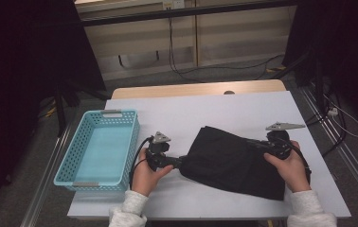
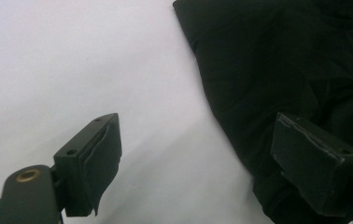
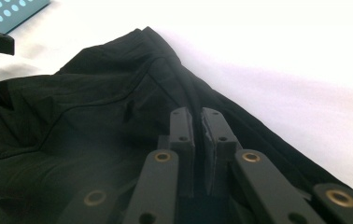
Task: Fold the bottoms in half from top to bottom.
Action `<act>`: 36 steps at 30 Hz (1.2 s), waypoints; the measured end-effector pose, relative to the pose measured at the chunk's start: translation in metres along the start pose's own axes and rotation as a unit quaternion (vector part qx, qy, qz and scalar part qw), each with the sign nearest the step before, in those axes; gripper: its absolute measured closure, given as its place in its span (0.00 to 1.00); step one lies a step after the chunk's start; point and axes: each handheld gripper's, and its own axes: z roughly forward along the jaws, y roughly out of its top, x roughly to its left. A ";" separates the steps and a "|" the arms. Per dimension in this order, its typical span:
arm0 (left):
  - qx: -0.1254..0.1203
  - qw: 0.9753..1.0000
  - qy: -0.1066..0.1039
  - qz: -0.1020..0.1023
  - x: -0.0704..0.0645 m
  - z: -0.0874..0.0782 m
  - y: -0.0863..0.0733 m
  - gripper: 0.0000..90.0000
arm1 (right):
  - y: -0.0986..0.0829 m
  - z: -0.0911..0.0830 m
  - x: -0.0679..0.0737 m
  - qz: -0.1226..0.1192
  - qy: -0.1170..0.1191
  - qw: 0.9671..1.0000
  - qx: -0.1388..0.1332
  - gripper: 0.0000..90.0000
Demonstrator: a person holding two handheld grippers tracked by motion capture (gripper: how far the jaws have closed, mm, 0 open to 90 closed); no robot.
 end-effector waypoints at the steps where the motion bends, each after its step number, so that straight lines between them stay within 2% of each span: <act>1: 0.000 1.000 -0.002 0.000 0.000 0.000 0.000 0.18 | 0.000 -0.001 -0.001 0.000 -0.002 1.000 -0.001 0.93; 5: -0.002 1.000 -0.005 -0.011 -0.001 0.003 0.000 0.18 | -0.002 -0.005 -0.005 0.001 -0.007 1.000 -0.001 0.93; 13: 0.010 1.000 -0.010 -0.002 -0.004 0.009 0.000 0.18 | -0.004 -0.012 -0.012 0.005 -0.019 1.000 0.001 0.93; 24: 0.020 1.000 -0.015 0.004 -0.010 0.014 -0.002 0.17 | -0.009 -0.003 -0.009 -0.008 -0.030 0.999 0.018 0.90; 25: 0.019 1.000 -0.017 0.000 -0.011 0.015 -0.003 0.17 | -0.008 -0.003 -0.009 -0.009 -0.032 0.999 0.018 0.90; 30: 0.023 1.000 -0.016 0.011 -0.014 0.014 -0.003 0.17 | -0.008 -0.001 -0.007 -0.016 -0.039 0.999 0.018 0.81; 36: 0.024 0.999 -0.021 0.013 -0.018 0.014 -0.004 0.17 | -0.007 0.000 0.003 -0.027 -0.042 0.999 0.018 0.61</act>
